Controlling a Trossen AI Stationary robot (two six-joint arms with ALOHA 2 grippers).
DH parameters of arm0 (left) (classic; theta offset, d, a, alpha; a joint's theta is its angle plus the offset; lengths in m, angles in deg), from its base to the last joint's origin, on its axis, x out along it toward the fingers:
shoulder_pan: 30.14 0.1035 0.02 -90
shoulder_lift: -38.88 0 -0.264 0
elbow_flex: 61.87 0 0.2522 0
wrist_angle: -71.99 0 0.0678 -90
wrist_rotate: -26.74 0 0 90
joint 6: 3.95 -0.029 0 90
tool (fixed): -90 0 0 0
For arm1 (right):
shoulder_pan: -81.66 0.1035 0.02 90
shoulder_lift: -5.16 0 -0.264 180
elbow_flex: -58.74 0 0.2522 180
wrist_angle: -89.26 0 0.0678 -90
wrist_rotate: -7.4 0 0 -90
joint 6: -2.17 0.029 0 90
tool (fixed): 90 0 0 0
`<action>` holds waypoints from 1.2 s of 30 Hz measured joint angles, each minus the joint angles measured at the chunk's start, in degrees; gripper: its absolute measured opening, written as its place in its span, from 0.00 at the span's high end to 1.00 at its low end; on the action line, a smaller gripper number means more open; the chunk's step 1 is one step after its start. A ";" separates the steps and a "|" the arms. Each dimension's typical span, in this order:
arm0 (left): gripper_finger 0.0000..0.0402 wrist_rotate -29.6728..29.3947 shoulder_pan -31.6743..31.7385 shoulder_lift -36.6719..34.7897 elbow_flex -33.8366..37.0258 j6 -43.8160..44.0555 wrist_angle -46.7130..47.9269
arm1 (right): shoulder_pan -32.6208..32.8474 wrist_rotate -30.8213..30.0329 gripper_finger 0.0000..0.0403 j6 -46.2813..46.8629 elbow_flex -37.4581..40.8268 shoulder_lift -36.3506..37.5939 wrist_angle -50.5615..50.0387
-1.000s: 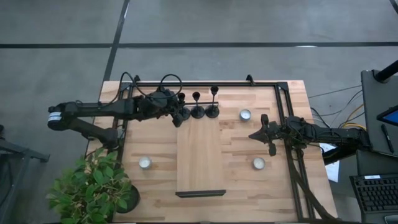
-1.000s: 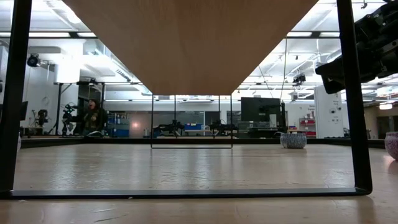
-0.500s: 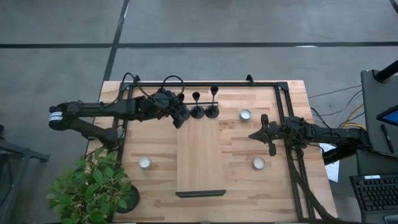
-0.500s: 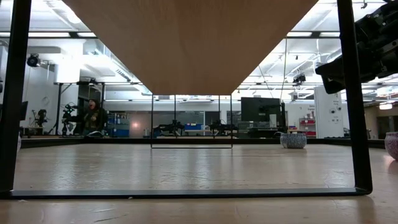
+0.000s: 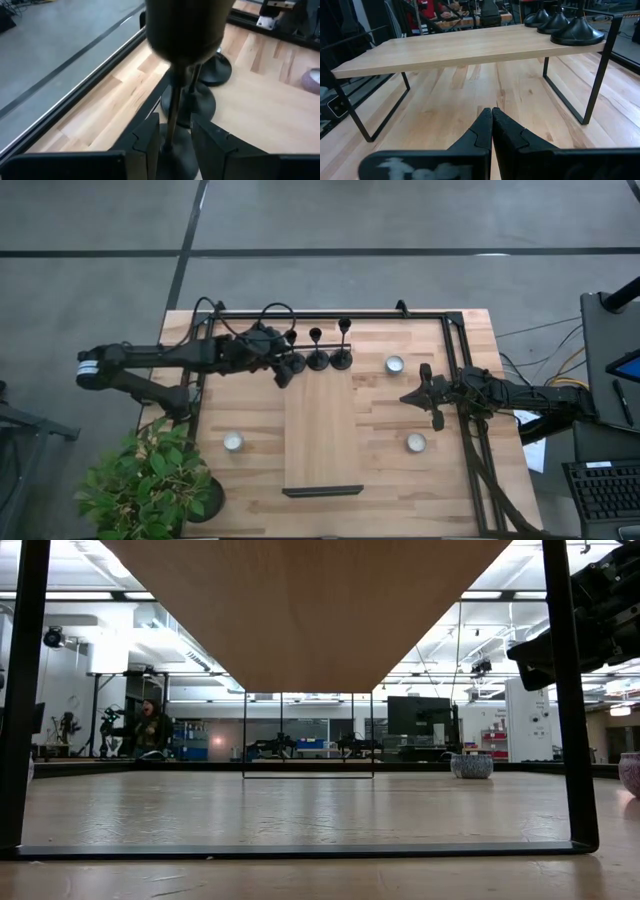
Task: Pick & Place candle stick holders
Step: Put the red patterned scented candle on the shelf
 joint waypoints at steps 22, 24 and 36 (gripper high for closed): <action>0.73 7.37 -6.91 -8.52 5.92 6.57 11.40 | 0.01 0.01 0.98 0.01 0.00 -0.02 -0.02; 0.73 7.45 -8.61 -10.03 7.29 7.61 11.39 | -0.01 -0.01 0.98 0.01 0.00 -0.02 0.00; 0.73 10.46 -18.80 -16.15 15.51 11.71 15.86 | 0.01 0.01 0.98 -0.01 0.00 -0.02 0.00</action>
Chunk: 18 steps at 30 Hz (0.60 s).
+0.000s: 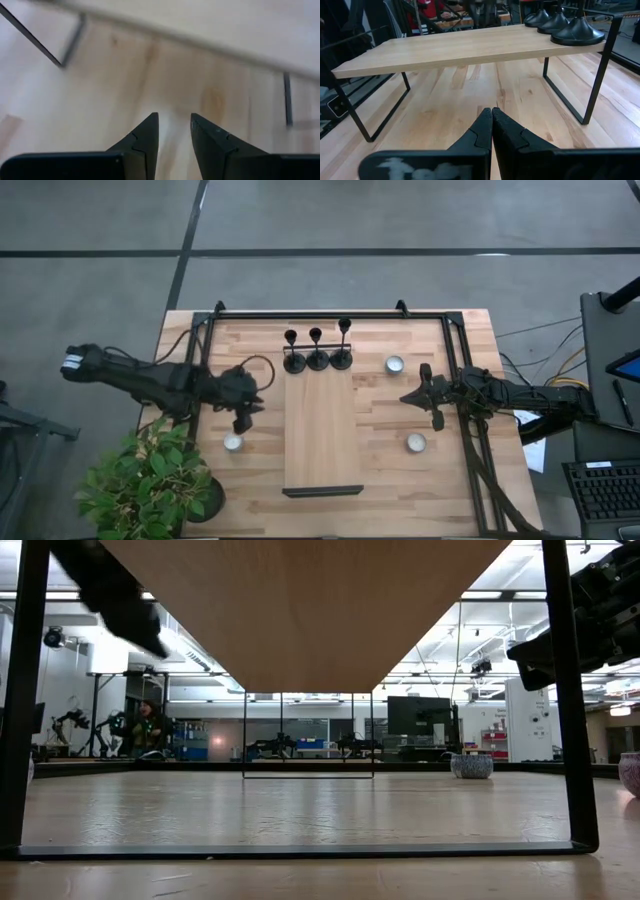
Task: Pick & Place candle stick holders
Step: Put the red patterned scented candle on the shelf
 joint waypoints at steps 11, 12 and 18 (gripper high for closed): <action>0.73 4.86 -6.55 0.00 8.61 4.67 0.70 | 0.00 -0.02 0.98 0.02 0.00 0.00 0.00; 0.73 4.89 -6.79 -0.07 9.17 5.01 0.88 | 0.00 0.00 0.98 0.01 0.00 0.00 -0.01; 0.73 4.95 -7.72 -0.11 10.56 8.03 5.28 | 0.00 0.00 0.98 0.02 0.02 0.00 0.00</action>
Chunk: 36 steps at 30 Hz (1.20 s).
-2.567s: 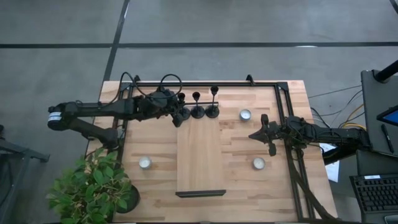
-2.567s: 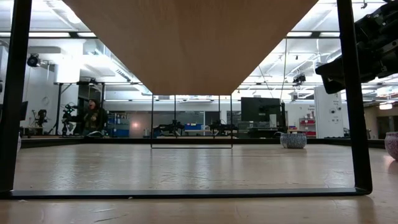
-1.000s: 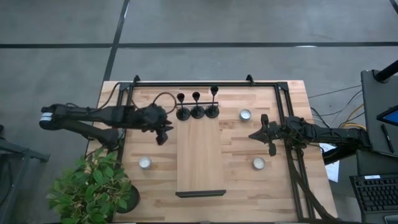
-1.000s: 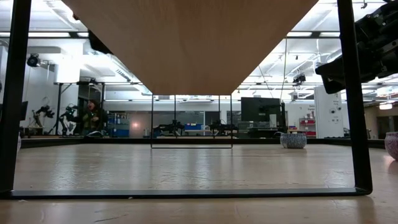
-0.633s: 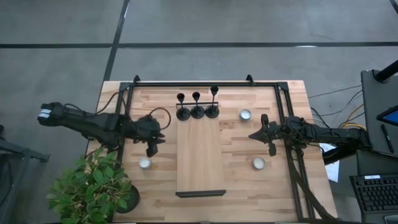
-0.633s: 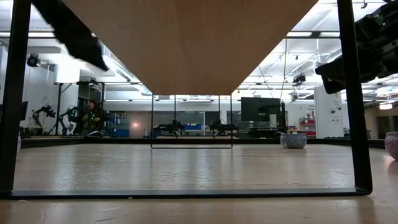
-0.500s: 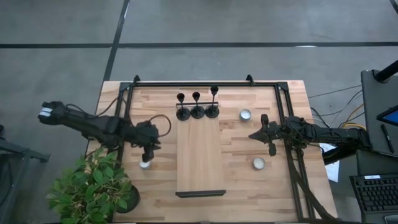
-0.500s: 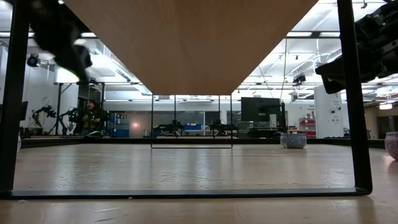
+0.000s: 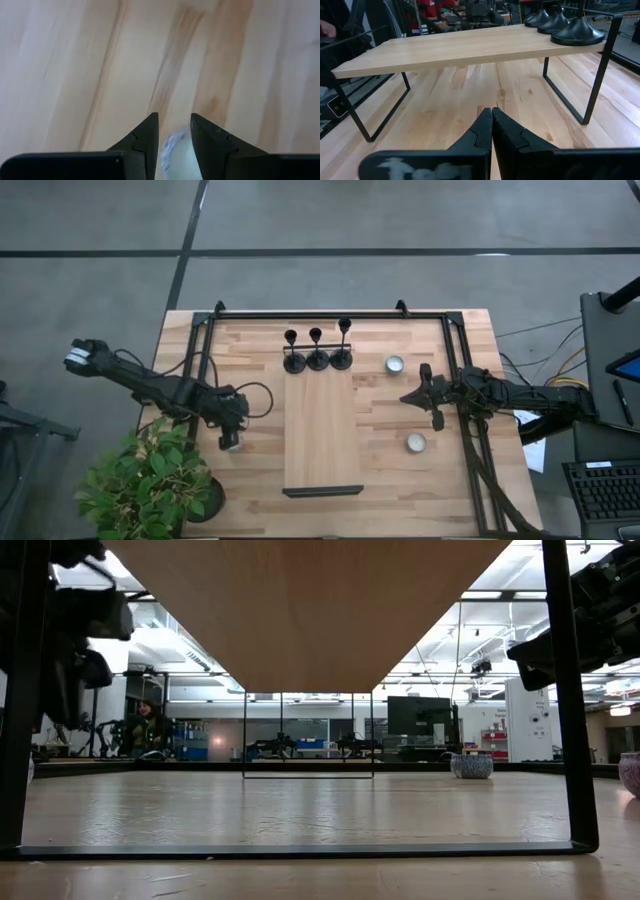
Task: Pick & Place candle stick holders
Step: Put the red patterned scented candle on the shelf
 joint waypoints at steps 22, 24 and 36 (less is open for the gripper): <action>0.73 1.23 -1.96 0.57 3.27 3.08 5.12 | -0.02 0.00 0.98 0.00 -0.02 0.00 0.00; 0.73 1.36 -2.00 0.53 3.58 3.24 4.48 | 0.00 -0.02 0.98 -0.01 -0.02 0.00 -0.01; 0.73 1.93 -2.00 0.69 3.93 3.46 1.12 | -0.01 -0.01 0.98 0.00 -0.02 0.00 -0.01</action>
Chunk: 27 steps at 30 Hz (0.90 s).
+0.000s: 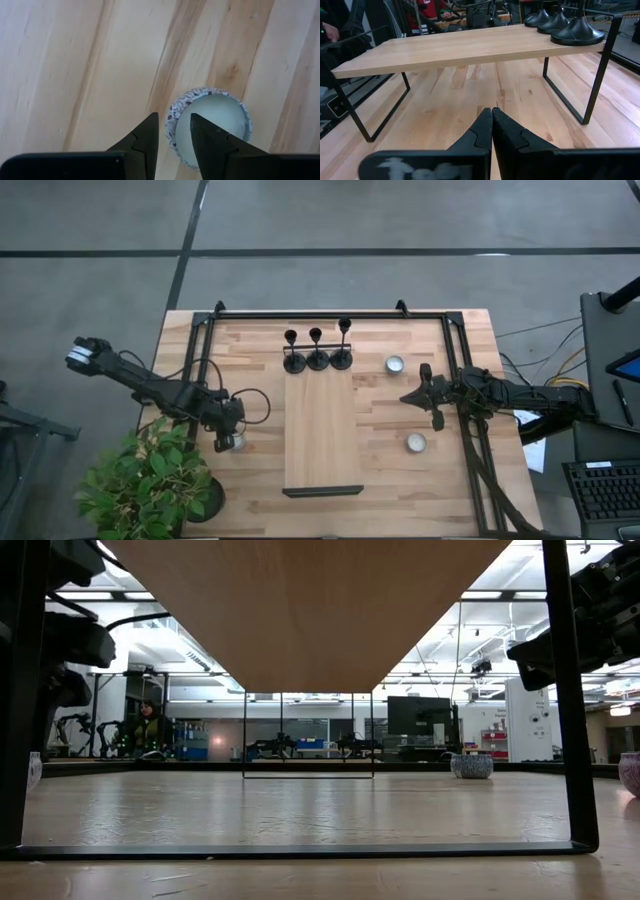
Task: Pick & Place candle stick holders
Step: Put the red patterned scented candle on the shelf
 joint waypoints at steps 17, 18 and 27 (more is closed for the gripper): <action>0.83 0.98 0.00 0.10 2.00 1.64 -1.94 | -0.01 -0.01 0.98 0.00 0.02 0.00 -0.01; 0.84 0.98 0.00 0.10 2.03 1.71 -2.00 | -0.01 -0.01 0.98 0.00 0.00 0.00 0.01; 0.97 0.93 0.00 0.10 2.03 1.72 -2.00 | -0.01 -0.01 0.98 -0.01 0.00 0.00 0.00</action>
